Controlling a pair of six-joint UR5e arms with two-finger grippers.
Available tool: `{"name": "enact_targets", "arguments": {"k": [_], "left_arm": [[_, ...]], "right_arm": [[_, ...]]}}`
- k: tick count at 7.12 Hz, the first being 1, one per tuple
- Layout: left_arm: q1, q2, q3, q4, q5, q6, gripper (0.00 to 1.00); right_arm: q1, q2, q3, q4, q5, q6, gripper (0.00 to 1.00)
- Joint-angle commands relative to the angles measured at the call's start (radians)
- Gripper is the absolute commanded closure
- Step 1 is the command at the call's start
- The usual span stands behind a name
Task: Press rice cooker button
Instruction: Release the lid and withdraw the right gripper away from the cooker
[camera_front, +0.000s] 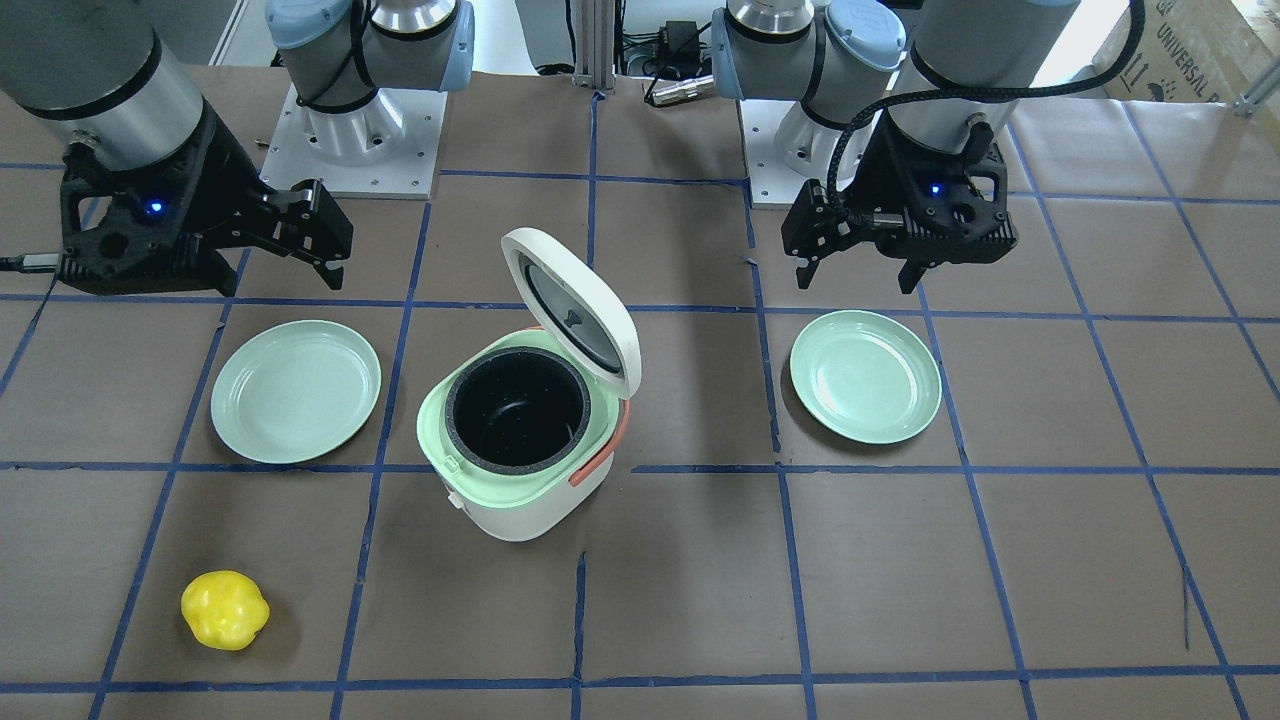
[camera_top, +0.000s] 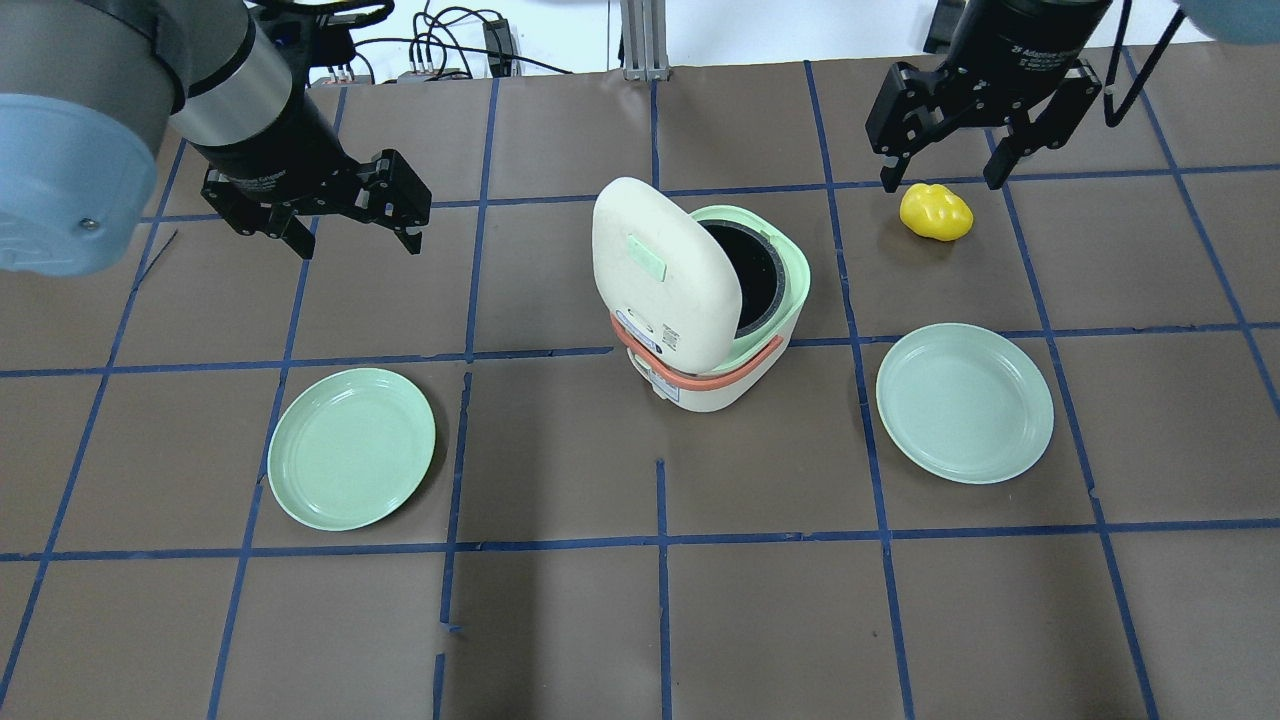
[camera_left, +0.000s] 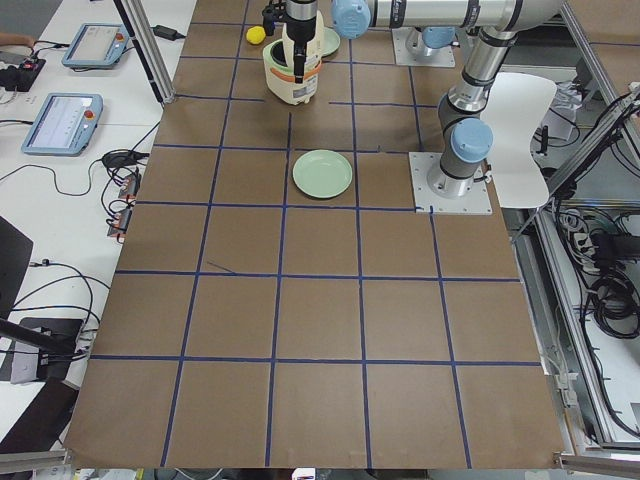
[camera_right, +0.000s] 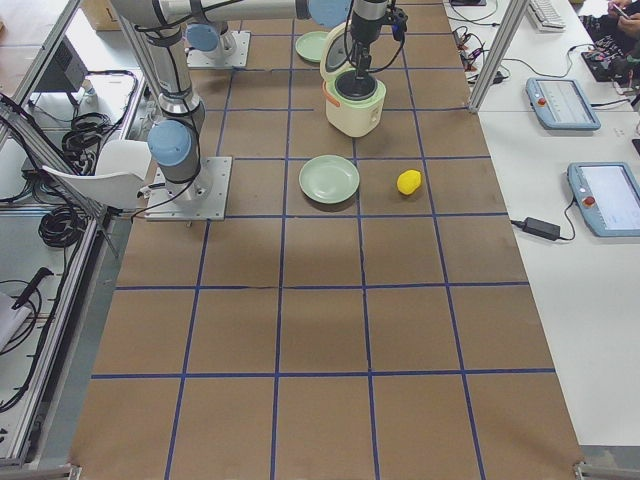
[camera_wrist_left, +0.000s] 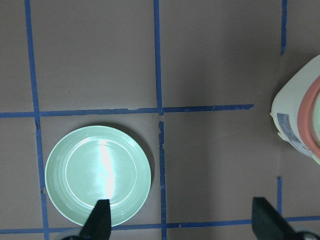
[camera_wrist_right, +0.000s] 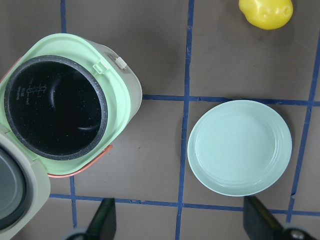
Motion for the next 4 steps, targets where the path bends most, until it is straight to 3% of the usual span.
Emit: {"name": "enact_targets", "arguments": {"k": [1,4], "left_arm": [[0.000,0.000,0.000,0.000,0.000,0.000,0.00],[0.000,0.000,0.000,0.000,0.000,0.000,0.00]], "right_arm": [[-0.005,-0.001,0.004,-0.007,0.002,0.005,0.09],[-0.003,-0.001,0.004,-0.008,0.004,0.013,0.09]]}}
